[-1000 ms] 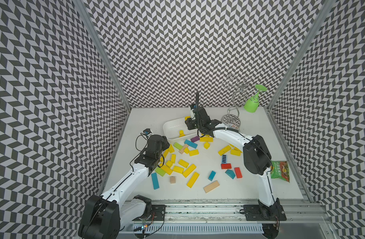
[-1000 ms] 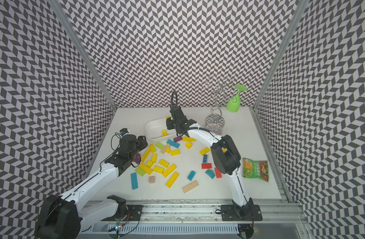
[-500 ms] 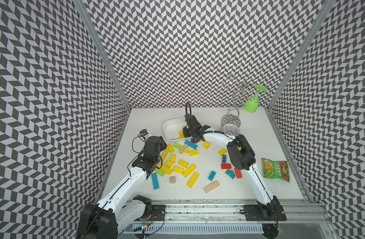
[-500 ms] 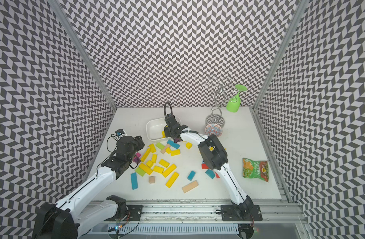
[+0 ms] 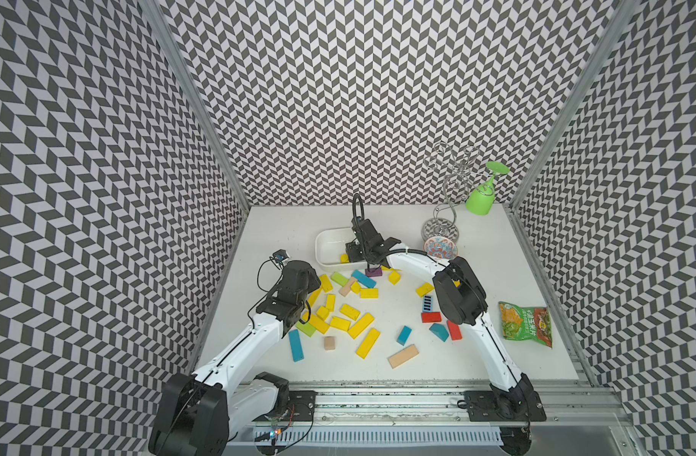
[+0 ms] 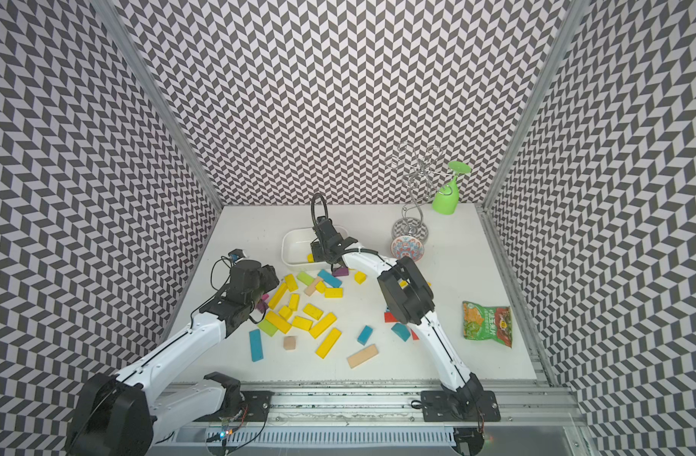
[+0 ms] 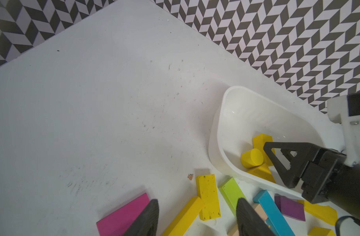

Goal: Pick out the yellow building blocks
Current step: Place the building block in the storage box, then pick up the building block from the center of the board.

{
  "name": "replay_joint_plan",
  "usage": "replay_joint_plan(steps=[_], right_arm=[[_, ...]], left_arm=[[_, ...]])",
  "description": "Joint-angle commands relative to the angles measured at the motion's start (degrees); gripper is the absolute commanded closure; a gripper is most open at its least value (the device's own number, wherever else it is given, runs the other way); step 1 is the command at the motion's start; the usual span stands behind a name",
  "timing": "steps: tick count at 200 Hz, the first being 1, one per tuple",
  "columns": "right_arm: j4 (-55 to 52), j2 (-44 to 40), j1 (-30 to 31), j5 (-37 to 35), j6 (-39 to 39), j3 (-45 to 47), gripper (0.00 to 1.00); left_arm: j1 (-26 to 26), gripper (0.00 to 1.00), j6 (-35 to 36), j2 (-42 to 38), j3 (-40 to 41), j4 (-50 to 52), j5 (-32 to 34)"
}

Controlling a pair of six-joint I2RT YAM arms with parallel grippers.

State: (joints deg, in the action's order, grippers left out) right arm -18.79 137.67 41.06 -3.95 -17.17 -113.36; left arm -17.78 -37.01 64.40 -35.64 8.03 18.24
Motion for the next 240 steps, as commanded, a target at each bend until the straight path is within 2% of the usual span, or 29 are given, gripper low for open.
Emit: replay_joint_plan(steps=[1,22,45,75,113,161,190,240], right_arm=[[1.07,-10.53,0.16,3.59,2.47,0.33,0.38],[0.52,-18.92,0.18,6.26,5.79,6.75,0.38],[1.39,-28.74,0.21,7.76,6.53,19.39,0.38],[4.37,-41.18,0.16,7.97,2.74,36.27,0.39],[8.81,-50.98,0.19,5.11,-2.76,50.31,0.40],[7.49,-53.31,0.21,3.60,-3.56,53.70,0.42],[7.99,-54.02,0.16,3.33,-3.75,54.73,0.42],[8.08,-54.39,0.16,2.85,-4.46,55.18,0.42]], left_arm=[[0.64,0.37,4.67,3.79,-4.02,2.21,-6.96],[0.64,0.37,7.95,8.34,-7.07,5.75,-8.24],[0.60,0.38,12.28,10.88,-7.93,6.50,-9.25],[0.46,0.37,17.57,13.00,-8.31,8.43,-8.41],[0.47,0.40,21.43,16.58,-9.16,9.89,-7.79],[0.56,0.44,25.26,22.57,-12.04,10.34,-5.46],[0.56,0.51,26.11,25.31,-12.53,10.60,-4.00],[0.58,0.64,27.02,27.69,-12.44,9.65,-5.40]])
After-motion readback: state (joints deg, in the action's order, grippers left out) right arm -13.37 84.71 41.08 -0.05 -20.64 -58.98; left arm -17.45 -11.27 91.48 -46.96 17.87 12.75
